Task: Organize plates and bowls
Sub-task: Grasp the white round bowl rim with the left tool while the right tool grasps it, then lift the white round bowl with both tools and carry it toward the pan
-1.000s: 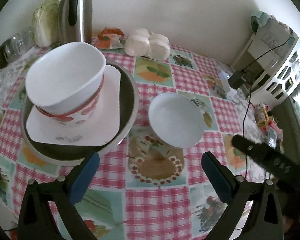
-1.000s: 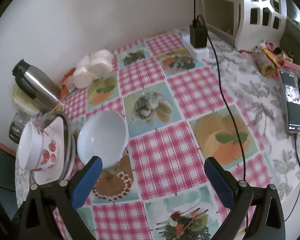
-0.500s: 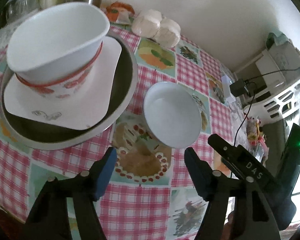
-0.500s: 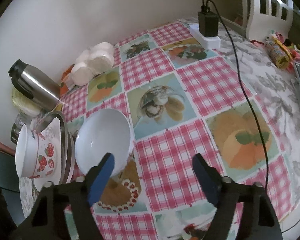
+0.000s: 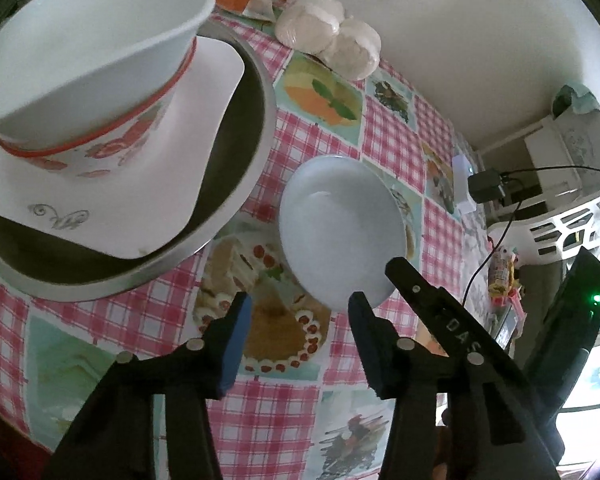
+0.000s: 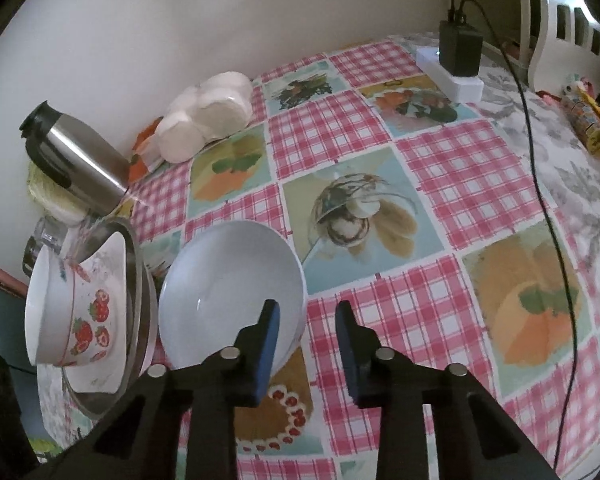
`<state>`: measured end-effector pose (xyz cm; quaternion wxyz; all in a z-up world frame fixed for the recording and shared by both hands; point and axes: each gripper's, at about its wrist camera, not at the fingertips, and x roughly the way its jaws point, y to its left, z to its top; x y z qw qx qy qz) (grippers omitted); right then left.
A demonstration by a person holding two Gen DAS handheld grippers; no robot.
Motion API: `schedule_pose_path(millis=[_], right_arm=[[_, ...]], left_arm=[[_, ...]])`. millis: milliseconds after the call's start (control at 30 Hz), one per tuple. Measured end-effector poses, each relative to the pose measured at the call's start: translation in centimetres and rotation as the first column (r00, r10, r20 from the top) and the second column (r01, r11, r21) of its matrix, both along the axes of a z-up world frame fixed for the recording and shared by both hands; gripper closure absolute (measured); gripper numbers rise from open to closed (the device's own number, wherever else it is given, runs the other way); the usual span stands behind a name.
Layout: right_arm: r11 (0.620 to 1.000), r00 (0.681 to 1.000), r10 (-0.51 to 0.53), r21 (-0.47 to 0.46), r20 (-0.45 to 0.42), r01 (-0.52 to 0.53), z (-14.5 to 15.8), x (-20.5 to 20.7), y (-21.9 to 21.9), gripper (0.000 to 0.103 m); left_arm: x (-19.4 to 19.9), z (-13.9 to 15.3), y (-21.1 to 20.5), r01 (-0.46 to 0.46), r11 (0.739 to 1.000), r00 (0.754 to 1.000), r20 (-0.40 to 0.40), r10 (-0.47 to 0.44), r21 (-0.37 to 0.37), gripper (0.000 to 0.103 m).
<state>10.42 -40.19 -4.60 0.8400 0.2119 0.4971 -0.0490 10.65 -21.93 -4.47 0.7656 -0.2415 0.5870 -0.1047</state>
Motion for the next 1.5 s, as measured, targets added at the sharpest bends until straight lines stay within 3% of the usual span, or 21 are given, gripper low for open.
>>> schedule_pose_path(millis=[167,233,600,833,1133,1500], right_arm=[[1.0,1.0,0.012,0.004,-0.017,-0.012,-0.8,0.9,0.1,0.091],[1.0,1.0,0.012,0.005,-0.025,-0.011,-1.1,1.1,0.1,0.092],[0.999,0.999,-0.034,-0.037,-0.02,0.033,-0.6,0.7,-1.7,0.093],[0.999,0.999,-0.041,-0.004,-0.034,0.041,-1.3,0.7,-2.4,0.093],[0.998,0.998,-0.031,0.052,-0.063,0.035,-3.1,1.2,-2.2,0.093],[0.996,0.999,-0.033,0.081,-0.036,0.036,-3.5,1.7,-2.0,0.091]], left_arm=[[0.8,-0.6,-0.3,-0.008,1.0,1.0,-0.016,0.008,0.005,0.063],[1.0,-0.8,-0.6,-0.006,1.0,1.0,-0.023,0.006,0.007,0.066],[2.0,-1.5,-3.2,0.047,0.998,0.999,-0.019,-0.046,0.042,0.07],[2.7,-3.0,-4.0,0.074,0.996,0.997,-0.031,-0.072,0.059,0.076],[3.2,-4.1,-3.9,0.07,0.995,0.997,-0.038,-0.068,0.066,0.076],[4.1,-5.0,-3.8,0.069,0.996,0.997,-0.032,-0.068,0.05,0.076]])
